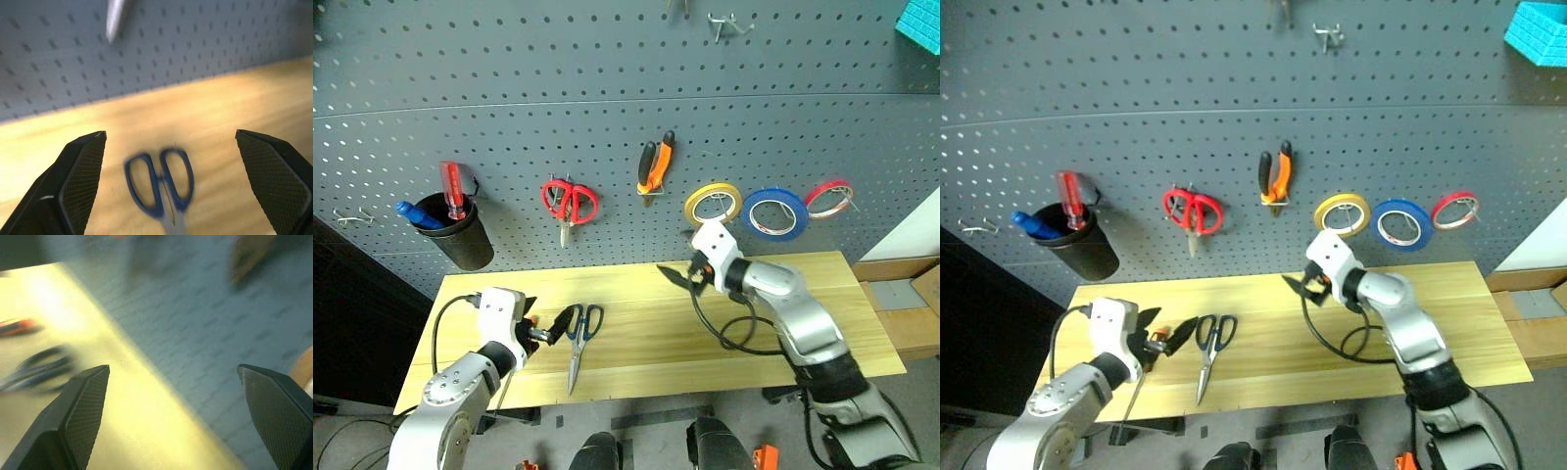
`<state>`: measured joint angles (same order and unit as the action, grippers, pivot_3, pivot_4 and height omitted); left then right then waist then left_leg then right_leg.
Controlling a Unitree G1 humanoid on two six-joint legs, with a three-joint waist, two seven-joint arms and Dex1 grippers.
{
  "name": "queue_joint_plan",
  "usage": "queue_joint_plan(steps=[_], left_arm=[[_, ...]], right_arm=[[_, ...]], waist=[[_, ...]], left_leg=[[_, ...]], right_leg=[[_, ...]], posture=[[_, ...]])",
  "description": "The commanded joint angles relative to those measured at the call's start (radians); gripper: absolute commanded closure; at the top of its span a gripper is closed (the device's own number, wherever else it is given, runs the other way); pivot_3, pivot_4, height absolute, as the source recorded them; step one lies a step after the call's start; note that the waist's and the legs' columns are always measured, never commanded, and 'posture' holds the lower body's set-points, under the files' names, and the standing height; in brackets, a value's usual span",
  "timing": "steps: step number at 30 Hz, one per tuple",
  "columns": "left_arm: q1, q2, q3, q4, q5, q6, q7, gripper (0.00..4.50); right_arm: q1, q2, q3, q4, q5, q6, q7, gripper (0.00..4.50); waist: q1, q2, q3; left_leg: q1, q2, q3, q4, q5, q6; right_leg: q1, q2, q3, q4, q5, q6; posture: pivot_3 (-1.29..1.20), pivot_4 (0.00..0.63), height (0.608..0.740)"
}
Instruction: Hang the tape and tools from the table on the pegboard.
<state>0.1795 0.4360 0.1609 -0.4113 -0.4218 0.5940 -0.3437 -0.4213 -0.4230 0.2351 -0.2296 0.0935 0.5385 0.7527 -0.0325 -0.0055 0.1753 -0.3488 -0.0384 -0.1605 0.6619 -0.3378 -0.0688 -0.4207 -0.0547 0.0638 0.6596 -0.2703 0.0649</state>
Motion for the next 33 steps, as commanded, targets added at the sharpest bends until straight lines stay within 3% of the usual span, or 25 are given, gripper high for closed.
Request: queue_joint_plan(steps=[1, 4, 9, 17, 26, 29, 33], left_arm=[[-0.002, -0.013, -0.026, -0.044, 0.005, 0.109, 0.053, 0.0], [-0.008, -0.025, -0.048, -0.025, -0.005, 0.21, 0.079, 0.0], [-0.046, -0.049, -0.109, 0.057, 0.027, 0.341, 0.124, 0.0], [-0.108, -0.168, -0.081, 0.18, 0.082, 0.344, 0.24, 0.0], [-0.186, -0.206, -0.073, 0.277, 0.112, 0.325, 0.246, 0.0], [-0.196, -0.204, -0.076, 0.292, 0.126, 0.311, 0.237, 0.66], [-0.211, -0.193, -0.077, 0.32, 0.141, 0.284, 0.221, 1.91]], right_arm=[[0.046, -0.073, 0.027, -0.149, 0.091, 0.11, 0.108, 0.01], [0.083, -0.134, 0.056, -0.202, 0.106, 0.134, 0.15, 0.01], [0.075, -0.142, 0.073, -0.221, 0.113, 0.155, 0.141, 0.01], [0.069, -0.158, 0.081, -0.234, 0.112, 0.161, 0.147, 0.01], [0.077, -0.172, 0.08, -0.247, 0.126, 0.176, 0.147, 0.01], [0.083, -0.181, 0.073, -0.248, 0.139, 0.187, 0.148, 0.0], [0.103, -0.207, 0.076, -0.247, 0.141, 0.178, 0.151, 0.0]], waist=[[0.001, -0.001, 0.003], [0.003, -0.004, 0.007], [0.002, -0.009, 0.011], [0.005, -0.012, 0.013], [0.004, -0.013, 0.013], [0.004, -0.013, 0.013], [0.004, -0.013, 0.013]], left_leg=[[0.0, 0.0, 0.0, 0.0, 0.0, 0.001], [0.0, -0.001, 0.0, 0.001, -0.002, 0.003], [0.001, -0.001, 0.0, 0.002, -0.001, 0.003], [0.0, -0.001, 0.0, 0.001, 0.0, -0.001], [0.0, -0.001, 0.0, 0.001, 0.0, -0.001], [0.0, -0.001, 0.0, 0.001, 0.0, -0.001], [0.0, -0.001, 0.0, 0.001, 0.001, -0.001]], right_leg=[[0.0, 0.0, 0.0, 0.001, 0.0, 0.0], [0.001, 0.0, -0.001, 0.001, 0.0, 0.0], [0.001, 0.0, -0.001, 0.003, 0.0, 0.0], [0.001, -0.001, -0.001, 0.001, 0.0, 0.0], [0.001, -0.001, -0.001, 0.0, 0.0, 0.0], [0.001, -0.001, -0.001, 0.0, 0.0, 0.0], [0.001, -0.001, -0.001, 0.0, 0.0, 0.0]], posture=[[0.02, 0.195, 0.74], [0.01, 0.198, 0.74], [0.0, 0.201, 0.74], [-0.02, 0.202, 0.74], [-0.03, 0.204, 0.74], [-0.03, 0.204, 0.74], [-0.04, 0.202, 0.74]])
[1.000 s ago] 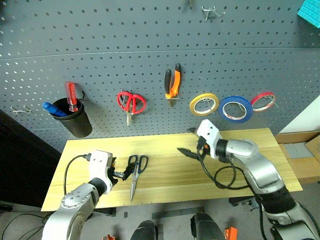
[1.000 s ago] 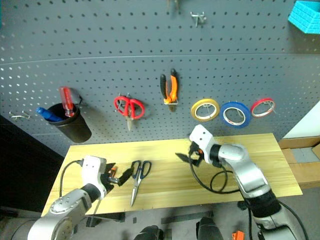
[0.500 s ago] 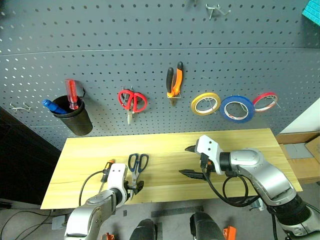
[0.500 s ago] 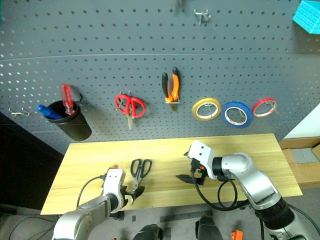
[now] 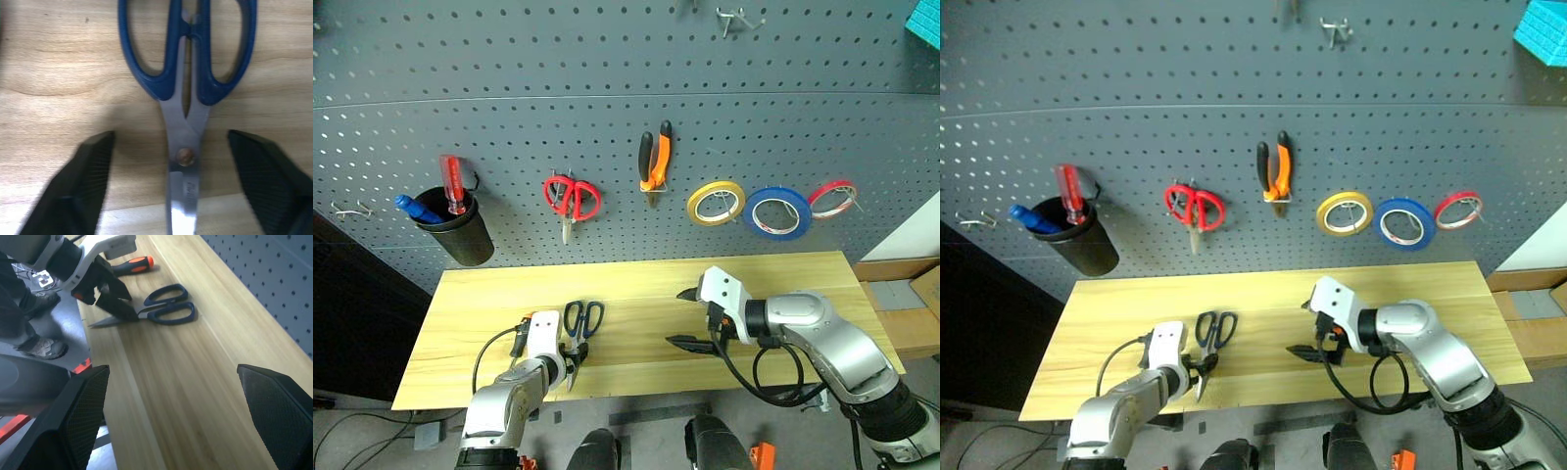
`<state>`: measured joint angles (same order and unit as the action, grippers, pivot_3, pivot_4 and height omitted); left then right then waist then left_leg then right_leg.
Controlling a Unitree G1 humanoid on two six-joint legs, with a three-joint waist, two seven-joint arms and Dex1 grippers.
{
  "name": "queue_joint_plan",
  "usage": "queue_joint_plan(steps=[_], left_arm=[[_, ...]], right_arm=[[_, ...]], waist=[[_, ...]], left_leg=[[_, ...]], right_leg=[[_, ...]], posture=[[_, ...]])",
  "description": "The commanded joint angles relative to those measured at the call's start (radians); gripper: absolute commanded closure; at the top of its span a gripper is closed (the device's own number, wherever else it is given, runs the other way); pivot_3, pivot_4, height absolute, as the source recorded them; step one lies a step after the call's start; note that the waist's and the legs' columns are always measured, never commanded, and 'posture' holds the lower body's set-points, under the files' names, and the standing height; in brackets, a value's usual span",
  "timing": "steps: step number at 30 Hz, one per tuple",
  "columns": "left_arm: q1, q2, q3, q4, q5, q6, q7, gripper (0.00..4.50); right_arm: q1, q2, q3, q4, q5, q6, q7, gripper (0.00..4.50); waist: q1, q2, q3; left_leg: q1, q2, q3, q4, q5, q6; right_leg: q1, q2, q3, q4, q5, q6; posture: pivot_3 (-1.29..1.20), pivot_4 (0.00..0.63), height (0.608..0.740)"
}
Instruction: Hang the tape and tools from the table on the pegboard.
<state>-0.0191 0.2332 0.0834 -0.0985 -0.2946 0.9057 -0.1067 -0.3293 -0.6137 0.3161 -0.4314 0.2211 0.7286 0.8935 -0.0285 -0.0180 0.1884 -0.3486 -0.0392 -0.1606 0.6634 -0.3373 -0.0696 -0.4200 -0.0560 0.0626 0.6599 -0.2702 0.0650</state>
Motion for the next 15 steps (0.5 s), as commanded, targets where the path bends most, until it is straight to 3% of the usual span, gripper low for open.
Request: queue_joint_plan(steps=[1, 8, 15], left_arm=[[-0.014, 0.01, 0.002, 0.011, 0.015, -0.03, -0.019, 2.2], [0.003, 0.046, -0.034, 0.01, 0.061, -0.132, -0.072, 4.31], [0.112, 0.079, 0.006, -0.14, 0.082, -0.291, -0.096, 4.3]], right_arm=[[0.014, -0.02, -0.004, -0.047, 0.014, -0.014, 0.009, 0.0], [0.029, -0.027, 0.0, -0.053, 0.007, -0.025, -0.002, 0.0], [0.042, -0.031, -0.011, -0.059, 0.006, -0.03, -0.011, 0.0]], waist=[[0.0, 0.0, 0.0], [-0.002, 0.0, 0.0], [-0.001, -0.001, 0.0]], left_leg=[[0.0, 0.0, 0.0, 0.0, 0.0, 0.0], [0.0, 0.0, 0.0, 0.0, 0.0, 0.0], [0.0, 0.0, 0.0, 0.0, 0.0, 0.0]], right_leg=[[0.0, 0.0, 0.0, 0.0, 0.0, 0.0], [0.0, 0.0, 0.0, 0.0, 0.0, 0.0], [0.0, 0.0, 0.0, -0.001, 0.0, 0.0]], posture=[[-0.04, 0.202, 0.74], [-0.05, 0.202, 0.74], [-0.05, 0.204, 0.74]])
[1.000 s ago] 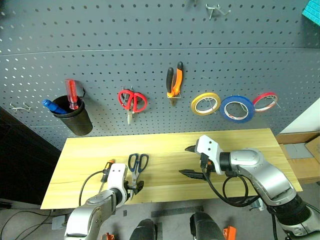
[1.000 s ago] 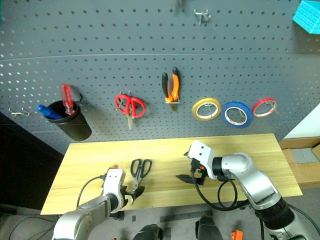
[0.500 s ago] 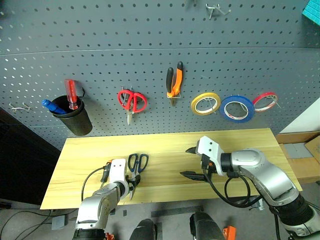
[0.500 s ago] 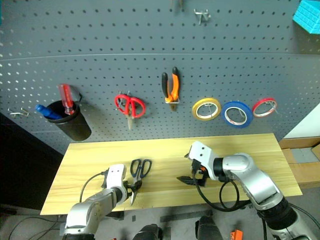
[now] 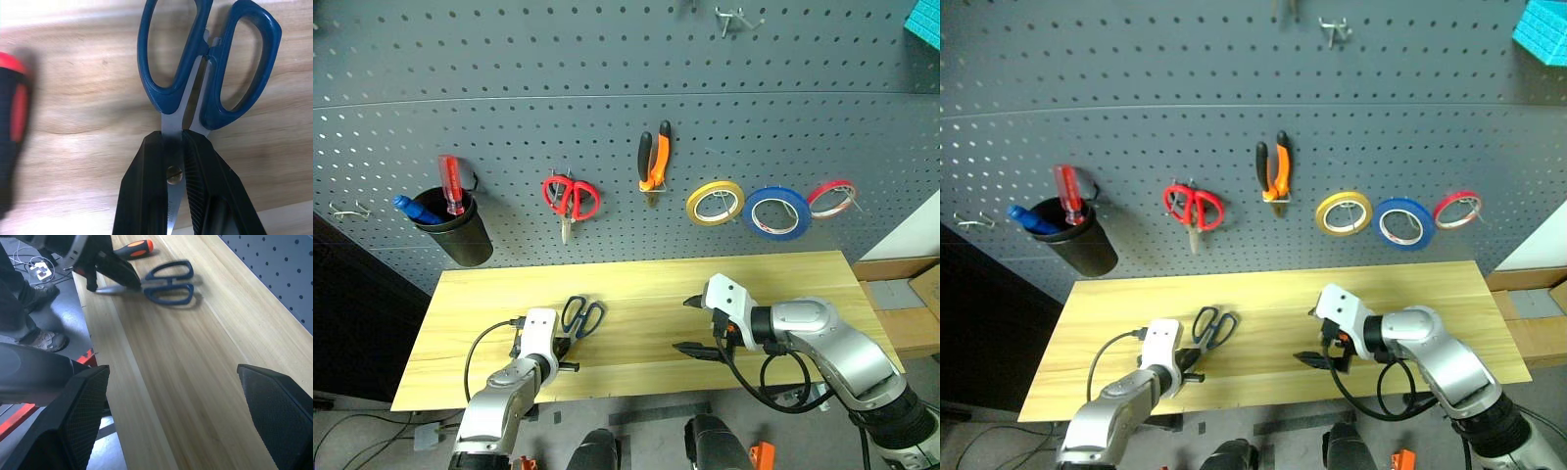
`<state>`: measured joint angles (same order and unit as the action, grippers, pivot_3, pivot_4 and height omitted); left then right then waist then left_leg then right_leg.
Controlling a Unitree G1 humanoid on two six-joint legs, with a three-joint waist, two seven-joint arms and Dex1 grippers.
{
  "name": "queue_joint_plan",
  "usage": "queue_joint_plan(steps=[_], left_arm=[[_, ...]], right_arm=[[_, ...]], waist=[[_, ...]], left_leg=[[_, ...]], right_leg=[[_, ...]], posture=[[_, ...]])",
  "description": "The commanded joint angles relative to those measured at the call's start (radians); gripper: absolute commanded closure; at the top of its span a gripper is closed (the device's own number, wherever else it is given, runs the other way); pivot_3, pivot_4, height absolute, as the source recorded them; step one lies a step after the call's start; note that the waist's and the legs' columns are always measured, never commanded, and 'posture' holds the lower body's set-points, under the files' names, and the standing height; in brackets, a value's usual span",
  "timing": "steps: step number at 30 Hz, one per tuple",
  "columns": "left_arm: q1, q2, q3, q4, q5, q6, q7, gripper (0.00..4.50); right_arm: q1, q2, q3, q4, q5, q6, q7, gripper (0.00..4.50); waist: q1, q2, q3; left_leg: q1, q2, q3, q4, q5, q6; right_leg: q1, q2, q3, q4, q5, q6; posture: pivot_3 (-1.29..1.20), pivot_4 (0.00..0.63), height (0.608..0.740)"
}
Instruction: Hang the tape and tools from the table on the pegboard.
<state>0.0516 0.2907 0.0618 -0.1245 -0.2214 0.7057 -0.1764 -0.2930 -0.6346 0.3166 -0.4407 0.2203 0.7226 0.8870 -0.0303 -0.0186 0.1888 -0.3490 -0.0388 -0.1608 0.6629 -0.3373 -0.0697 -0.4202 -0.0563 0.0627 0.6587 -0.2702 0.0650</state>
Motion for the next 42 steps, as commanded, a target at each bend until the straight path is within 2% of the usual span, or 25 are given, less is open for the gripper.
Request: queue_joint_plan(steps=[1, 8, 13, 20, 25, 33, 42], left_arm=[[0.062, 0.031, 0.025, -0.14, 0.014, -0.12, -0.039, 4.3], [0.257, 0.099, 0.002, -0.368, 0.083, -0.468, -0.151, 4.3], [0.279, 0.094, 0.041, -0.469, 0.132, -0.613, -0.126, 4.3], [0.132, 0.089, 0.09, -0.514, 0.16, -0.634, -0.084, 4.3], [0.025, 0.056, 0.111, -0.5, 0.135, -0.543, -0.041, 4.3], [0.035, 0.028, 0.105, -0.477, 0.119, -0.465, -0.051, 4.3], [-0.021, 0.011, 0.099, -0.407, 0.133, -0.394, -0.029, 4.3]], right_arm=[[0.008, -0.011, -0.013, -0.051, 0.007, -0.027, -0.006, 0.0], [0.033, 0.004, -0.043, -0.045, 0.005, -0.157, -0.012, 0.0], [0.046, 0.028, -0.084, -0.036, 0.038, -0.237, -0.007, 0.0], [0.027, 0.032, -0.088, -0.016, 0.07, -0.24, 0.015, 0.0], [0.013, 0.032, -0.087, -0.004, 0.069, -0.241, 0.012, 0.0], [0.007, 0.033, -0.085, -0.008, 0.07, -0.229, 0.006, 0.0], [-0.012, 0.049, -0.087, -0.007, 0.076, -0.223, -0.001, 0.0]], waist=[[0.0, -0.001, 0.001], [0.002, 0.0, 0.001], [0.004, -0.001, 0.001], [0.004, -0.001, 0.001], [0.004, -0.001, 0.001], [0.004, -0.001, 0.001], [0.003, -0.001, 0.001]], left_leg=[[0.0, 0.0, 0.0, 0.0, 0.0, 0.0], [0.0, 0.0, 0.001, -0.001, 0.0, 0.0], [0.0, 0.0, 0.002, 0.0, 0.0, 0.0], [0.0, 0.0, 0.002, 0.0, 0.0, 0.0], [0.0, 0.0, 0.002, 0.001, 0.0, 0.0], [-0.001, 0.0, 0.003, 0.001, 0.0, 0.0], [-0.001, 0.0, 0.003, 0.001, 0.0, 0.0]], right_leg=[[0.0, 0.0, 0.0, 0.0, 0.0, 0.0], [0.0, -0.001, 0.0, -0.002, 0.0, 0.0], [0.001, 0.0, -0.001, -0.002, 0.0, 0.0], [0.002, 0.0, -0.003, -0.001, 0.0, 0.0], [0.002, 0.001, -0.003, -0.001, 0.0, 0.0], [0.001, 0.001, -0.002, -0.001, 0.0, 0.0], [0.001, 0.001, -0.002, 0.0, 0.0, 0.0]], posture=[[-0.05, 0.203, 0.74], [-0.03, 0.198, 0.74], [-0.01, 0.192, 0.74], [0.0, 0.185, 0.74], [0.0, 0.181, 0.74], [-0.01, 0.187, 0.74], [-0.02, 0.194, 0.74]])
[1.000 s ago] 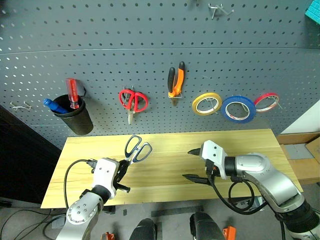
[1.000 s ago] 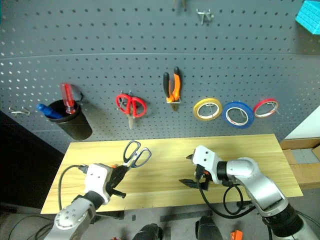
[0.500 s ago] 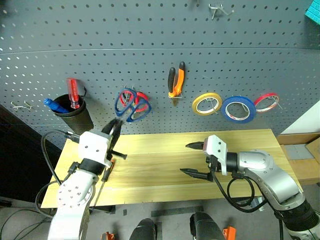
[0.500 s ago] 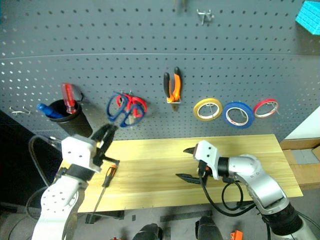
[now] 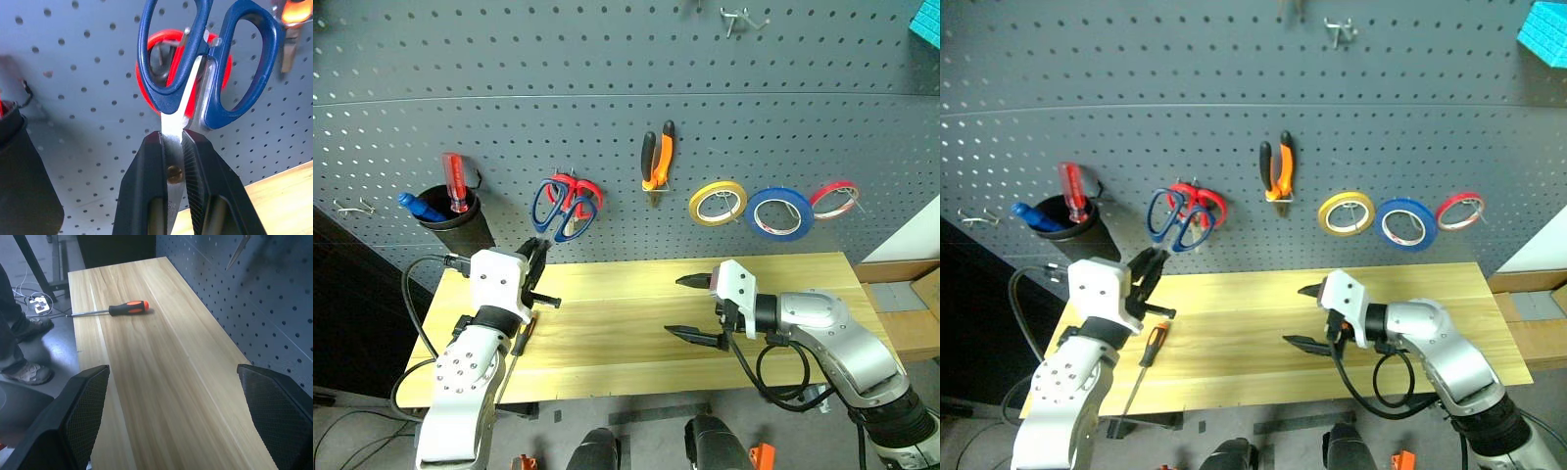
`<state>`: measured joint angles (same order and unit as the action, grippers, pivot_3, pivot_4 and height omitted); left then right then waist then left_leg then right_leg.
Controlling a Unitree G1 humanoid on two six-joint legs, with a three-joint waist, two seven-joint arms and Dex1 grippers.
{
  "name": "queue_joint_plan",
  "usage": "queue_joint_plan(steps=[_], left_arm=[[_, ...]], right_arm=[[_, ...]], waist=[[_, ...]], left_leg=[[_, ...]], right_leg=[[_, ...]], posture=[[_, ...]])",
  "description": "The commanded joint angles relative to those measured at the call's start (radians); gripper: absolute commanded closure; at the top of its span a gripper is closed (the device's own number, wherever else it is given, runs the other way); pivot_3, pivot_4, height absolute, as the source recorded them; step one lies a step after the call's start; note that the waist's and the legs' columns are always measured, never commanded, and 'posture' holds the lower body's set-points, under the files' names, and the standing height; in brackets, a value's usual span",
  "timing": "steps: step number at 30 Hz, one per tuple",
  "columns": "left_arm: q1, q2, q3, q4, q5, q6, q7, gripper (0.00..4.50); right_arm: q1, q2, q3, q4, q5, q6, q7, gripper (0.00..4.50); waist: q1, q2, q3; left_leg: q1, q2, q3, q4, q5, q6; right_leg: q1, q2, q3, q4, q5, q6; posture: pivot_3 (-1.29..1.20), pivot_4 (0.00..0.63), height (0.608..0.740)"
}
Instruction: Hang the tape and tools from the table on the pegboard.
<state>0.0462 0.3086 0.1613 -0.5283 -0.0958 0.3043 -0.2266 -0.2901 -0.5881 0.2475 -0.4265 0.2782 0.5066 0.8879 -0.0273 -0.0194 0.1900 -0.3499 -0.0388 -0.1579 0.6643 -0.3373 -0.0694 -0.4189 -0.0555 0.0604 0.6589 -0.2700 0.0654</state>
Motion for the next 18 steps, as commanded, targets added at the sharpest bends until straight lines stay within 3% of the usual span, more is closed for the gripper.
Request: queue_joint_plan(steps=[1, 11, 18], left_arm=[[-0.019, -0.01, -0.006, 0.006, 0.001, 0.024, 0.017, 3.95], [0.058, -0.022, -0.001, -0.03, -0.084, 0.144, -0.028, 0.99], [0.189, 0.081, 0.129, 0.026, -0.119, 0.42, -0.039, 0.99]], right_arm=[[-0.015, 0.004, -0.018, -0.02, 0.017, -0.008, -0.001, 0.0], [0.001, -0.001, -0.005, -0.034, 0.011, 0.005, -0.005, 0.0], [-0.041, 0.044, 0.079, -0.07, 0.05, 0.249, -0.053, 0.0]], waist=[[0.0, 0.0, 0.0], [-0.002, 0.0, 0.0], [-0.004, 0.0, 0.0]], left_leg=[[0.0, 0.0, 0.0, 0.0, 0.0, 0.0], [0.0, 0.0, 0.0, 0.0, 0.0, 0.0], [0.0, 0.0, -0.001, -0.001, 0.0, 0.0]], right_leg=[[0.0, 0.0, 0.0, 0.0, 0.0, 0.0], [0.0, 0.0, 0.0, 0.0, 0.0, 0.0], [0.0, 0.0, 0.0, 0.001, 0.0, 0.0]], posture=[[-0.02, 0.194, 0.74], [-0.02, 0.2, 0.74], [0.01, 0.204, 0.74]])
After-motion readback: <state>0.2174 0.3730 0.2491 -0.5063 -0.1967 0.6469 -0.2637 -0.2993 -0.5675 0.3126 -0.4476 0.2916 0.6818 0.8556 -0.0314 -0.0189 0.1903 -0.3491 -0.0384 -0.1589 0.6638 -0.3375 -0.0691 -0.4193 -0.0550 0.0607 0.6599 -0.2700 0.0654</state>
